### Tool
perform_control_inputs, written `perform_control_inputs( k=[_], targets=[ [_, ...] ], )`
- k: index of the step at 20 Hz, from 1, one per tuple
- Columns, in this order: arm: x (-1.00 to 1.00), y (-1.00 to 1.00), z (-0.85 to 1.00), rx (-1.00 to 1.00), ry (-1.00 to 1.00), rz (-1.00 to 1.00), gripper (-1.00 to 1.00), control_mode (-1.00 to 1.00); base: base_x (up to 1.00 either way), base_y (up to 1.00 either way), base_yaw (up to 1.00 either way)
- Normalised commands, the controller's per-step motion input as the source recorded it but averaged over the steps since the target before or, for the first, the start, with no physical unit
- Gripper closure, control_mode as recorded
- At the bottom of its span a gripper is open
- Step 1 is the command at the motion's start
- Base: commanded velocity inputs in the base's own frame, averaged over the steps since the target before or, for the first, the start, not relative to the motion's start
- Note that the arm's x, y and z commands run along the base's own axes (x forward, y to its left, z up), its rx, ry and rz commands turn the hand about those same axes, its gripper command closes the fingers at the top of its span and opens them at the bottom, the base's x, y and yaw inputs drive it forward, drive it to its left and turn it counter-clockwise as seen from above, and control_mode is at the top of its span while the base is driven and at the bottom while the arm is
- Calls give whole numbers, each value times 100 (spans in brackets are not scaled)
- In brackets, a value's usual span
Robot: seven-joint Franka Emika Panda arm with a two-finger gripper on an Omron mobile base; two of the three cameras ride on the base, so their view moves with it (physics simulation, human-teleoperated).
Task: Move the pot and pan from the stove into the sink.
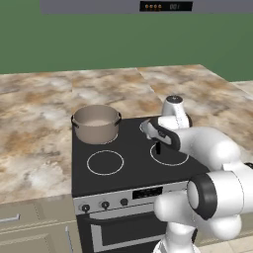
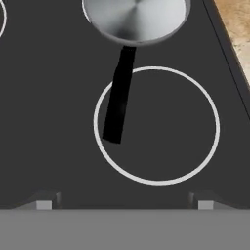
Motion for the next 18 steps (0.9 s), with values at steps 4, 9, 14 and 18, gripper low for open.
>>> perform_control_inputs(
  k=[4,9,14,18],
  targets=[
    [0,0,-1,0,0,-2,-100,-100,0,0,0],
    [8,0,-9,0,0,0,-100,-100,0,0,0],
    [21,-2,-26,0,0,0,-100,-100,0,0,0],
    [30,-7,-35,0,0,-1,-100,-100,0,0,0]
  ],
)
